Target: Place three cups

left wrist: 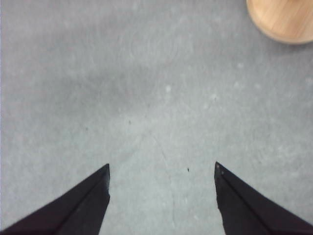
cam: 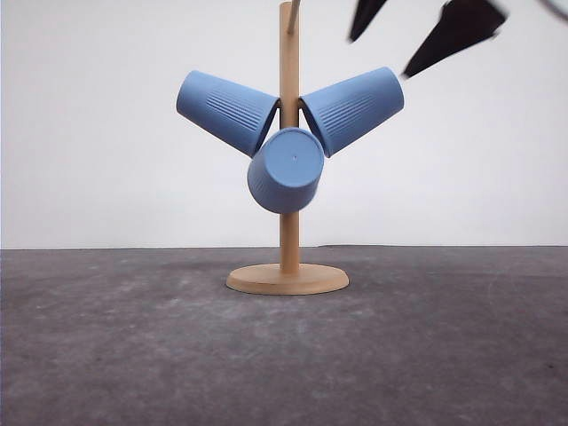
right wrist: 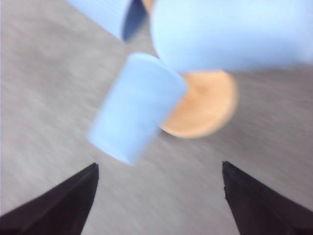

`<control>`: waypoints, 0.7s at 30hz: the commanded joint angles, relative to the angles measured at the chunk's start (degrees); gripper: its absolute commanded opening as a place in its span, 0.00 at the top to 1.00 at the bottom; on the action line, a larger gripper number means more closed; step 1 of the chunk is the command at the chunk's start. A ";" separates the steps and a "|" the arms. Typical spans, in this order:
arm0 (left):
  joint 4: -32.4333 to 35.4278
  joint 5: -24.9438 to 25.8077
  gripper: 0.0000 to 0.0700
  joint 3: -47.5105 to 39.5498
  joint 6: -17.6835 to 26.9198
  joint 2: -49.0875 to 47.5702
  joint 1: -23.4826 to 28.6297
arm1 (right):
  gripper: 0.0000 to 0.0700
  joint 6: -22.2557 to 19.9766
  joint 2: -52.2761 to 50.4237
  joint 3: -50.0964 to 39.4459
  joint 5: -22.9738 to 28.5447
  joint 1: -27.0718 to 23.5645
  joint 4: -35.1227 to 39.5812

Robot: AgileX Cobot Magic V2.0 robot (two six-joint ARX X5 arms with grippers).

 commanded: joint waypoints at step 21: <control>10.69 5.34 0.44 -21.56 -1.74 -10.41 2.38 | 0.27 -11.05 -27.86 -20.83 3.42 -13.81 -2.79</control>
